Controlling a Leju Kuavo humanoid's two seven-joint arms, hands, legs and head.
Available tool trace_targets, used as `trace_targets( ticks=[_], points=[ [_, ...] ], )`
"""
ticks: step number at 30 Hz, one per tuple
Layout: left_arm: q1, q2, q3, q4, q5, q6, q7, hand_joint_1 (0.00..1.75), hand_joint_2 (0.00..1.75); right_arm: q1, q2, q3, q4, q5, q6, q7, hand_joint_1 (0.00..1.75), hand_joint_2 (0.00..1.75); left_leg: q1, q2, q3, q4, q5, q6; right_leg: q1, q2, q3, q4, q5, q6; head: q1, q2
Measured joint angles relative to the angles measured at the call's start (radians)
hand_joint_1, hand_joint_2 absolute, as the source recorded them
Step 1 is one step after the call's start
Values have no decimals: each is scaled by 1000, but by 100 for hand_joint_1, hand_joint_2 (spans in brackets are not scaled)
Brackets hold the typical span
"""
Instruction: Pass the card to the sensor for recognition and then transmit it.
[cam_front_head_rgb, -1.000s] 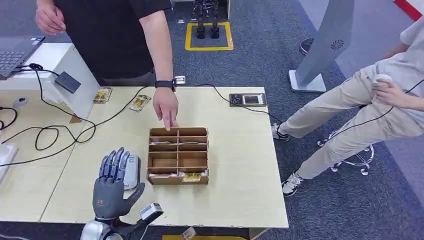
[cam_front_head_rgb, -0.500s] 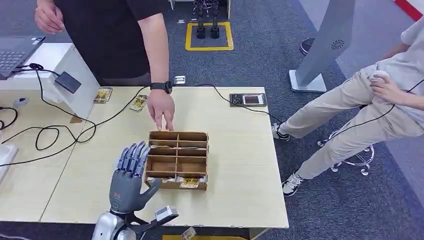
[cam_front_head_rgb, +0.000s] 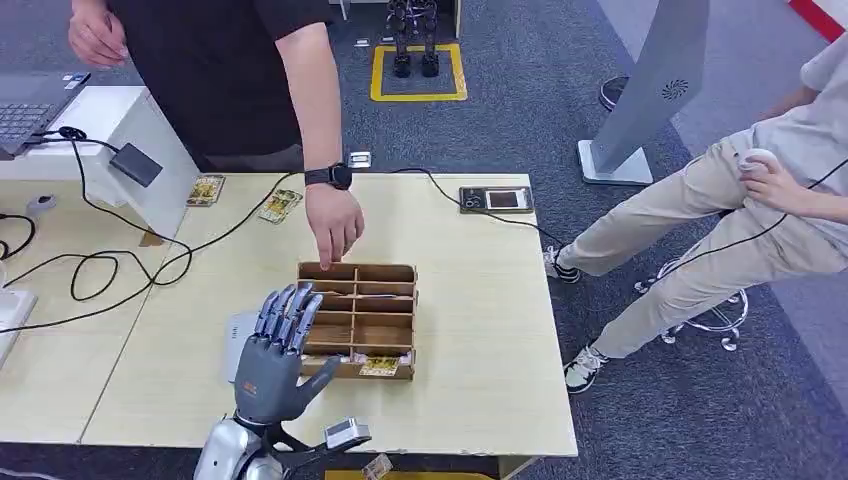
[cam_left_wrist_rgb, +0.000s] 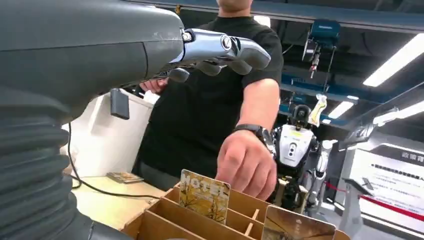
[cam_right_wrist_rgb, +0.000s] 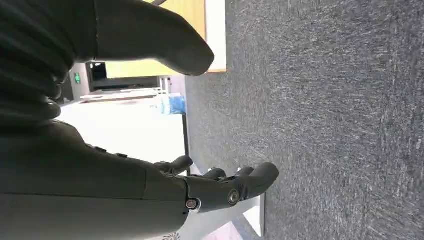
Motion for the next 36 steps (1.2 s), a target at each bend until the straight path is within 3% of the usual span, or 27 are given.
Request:
trace_targets(
  ticks=[25, 31, 36],
  points=[
    [33, 9, -14, 0, -35, 0, 0, 0, 175, 0, -10, 16, -13, -8, 0, -4, 0, 175, 0, 0, 0, 0, 0, 0, 0, 0, 0, 0, 0, 0, 0, 0],
    [36, 14, -14, 0, -143, 0, 0, 0, 175, 0, -13, 19, -14, -8, 1, -4, 0, 175, 0, 0, 0, 0, 0, 0, 0, 0, 0, 0, 0, 0, 0, 0],
    [36, 16, -14, 0, -161, 0, 0, 0, 175, 0, -16, 22, -16, -8, 1, -4, 0, 175, 0, 0, 0, 0, 0, 0, 0, 0, 0, 0, 0, 0, 0, 0]
  ],
)
